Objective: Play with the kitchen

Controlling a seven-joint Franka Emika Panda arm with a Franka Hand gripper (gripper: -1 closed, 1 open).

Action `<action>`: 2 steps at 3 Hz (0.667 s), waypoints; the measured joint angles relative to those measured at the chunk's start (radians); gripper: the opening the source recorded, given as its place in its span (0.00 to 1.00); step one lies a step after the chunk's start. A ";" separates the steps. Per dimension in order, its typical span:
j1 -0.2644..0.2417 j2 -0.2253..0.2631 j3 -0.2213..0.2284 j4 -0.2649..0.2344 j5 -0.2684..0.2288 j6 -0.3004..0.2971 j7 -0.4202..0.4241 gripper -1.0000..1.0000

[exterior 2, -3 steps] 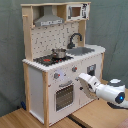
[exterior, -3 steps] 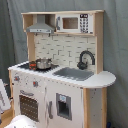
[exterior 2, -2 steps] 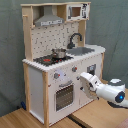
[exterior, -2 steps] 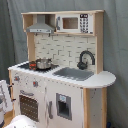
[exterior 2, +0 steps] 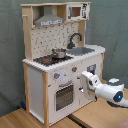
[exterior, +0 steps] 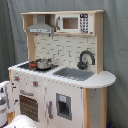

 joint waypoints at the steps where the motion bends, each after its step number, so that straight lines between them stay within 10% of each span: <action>1: -0.035 -0.019 0.032 0.001 0.000 0.026 0.090 1.00; 2: -0.082 -0.026 0.053 0.006 0.000 0.057 0.172 1.00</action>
